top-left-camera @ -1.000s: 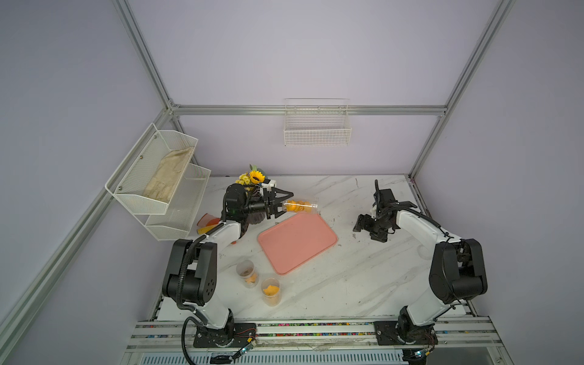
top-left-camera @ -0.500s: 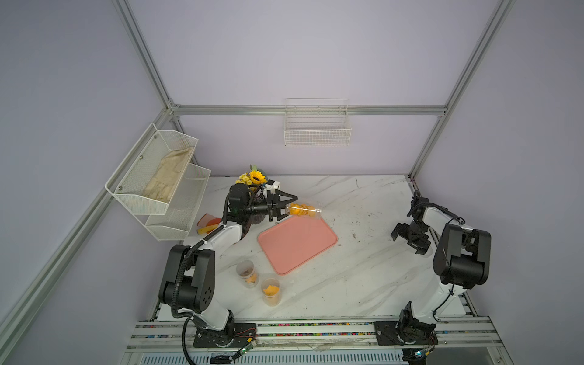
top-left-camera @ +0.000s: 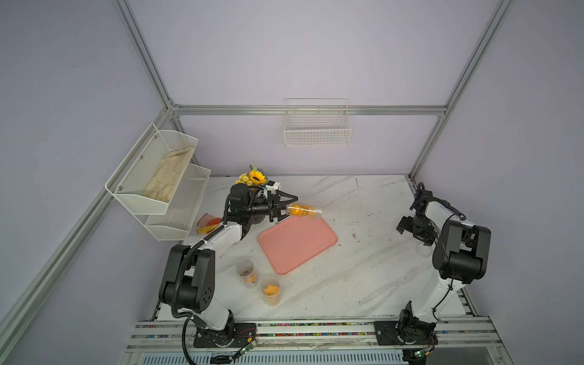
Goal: Pour the cookies out of the jar
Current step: Place the lid at the center of the board.
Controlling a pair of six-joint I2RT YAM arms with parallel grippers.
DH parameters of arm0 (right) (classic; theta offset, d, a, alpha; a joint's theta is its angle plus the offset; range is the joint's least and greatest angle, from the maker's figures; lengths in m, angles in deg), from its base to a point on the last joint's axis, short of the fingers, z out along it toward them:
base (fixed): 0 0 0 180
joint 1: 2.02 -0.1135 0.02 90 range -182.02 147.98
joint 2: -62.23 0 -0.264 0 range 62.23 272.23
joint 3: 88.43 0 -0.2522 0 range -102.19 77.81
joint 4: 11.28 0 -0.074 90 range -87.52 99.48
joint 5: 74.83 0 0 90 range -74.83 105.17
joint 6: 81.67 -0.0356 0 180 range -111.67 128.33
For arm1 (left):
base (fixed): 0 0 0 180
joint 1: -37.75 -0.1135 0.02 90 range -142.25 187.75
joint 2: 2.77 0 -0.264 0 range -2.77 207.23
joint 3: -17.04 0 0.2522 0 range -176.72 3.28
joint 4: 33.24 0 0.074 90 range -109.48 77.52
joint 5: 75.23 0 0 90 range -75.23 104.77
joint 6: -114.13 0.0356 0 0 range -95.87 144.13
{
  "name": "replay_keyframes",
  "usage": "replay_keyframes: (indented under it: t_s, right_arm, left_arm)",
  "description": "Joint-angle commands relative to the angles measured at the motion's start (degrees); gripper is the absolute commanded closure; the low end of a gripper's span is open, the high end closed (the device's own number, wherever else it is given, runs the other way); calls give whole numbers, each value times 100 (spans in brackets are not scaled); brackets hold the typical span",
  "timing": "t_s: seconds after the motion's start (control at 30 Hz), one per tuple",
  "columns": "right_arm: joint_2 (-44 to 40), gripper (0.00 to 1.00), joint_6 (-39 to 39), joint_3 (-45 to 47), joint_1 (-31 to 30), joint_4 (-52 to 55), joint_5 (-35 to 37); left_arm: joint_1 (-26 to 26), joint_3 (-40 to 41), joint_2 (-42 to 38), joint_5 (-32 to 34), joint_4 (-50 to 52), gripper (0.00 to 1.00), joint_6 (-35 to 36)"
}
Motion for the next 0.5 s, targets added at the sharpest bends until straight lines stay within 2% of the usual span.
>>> replay_keyframes:
  t_s: [0.0, 0.47]
  right_arm:
    - [138, 3, 53, 81, 127, 92, 89]
    - [345, 3, -44, 354, 128, -185, -749]
  left_arm:
    - [22, -575, 54, -47, -201, 44, 140]
    - [1, -569, 161, -144, -288, 44, 119]
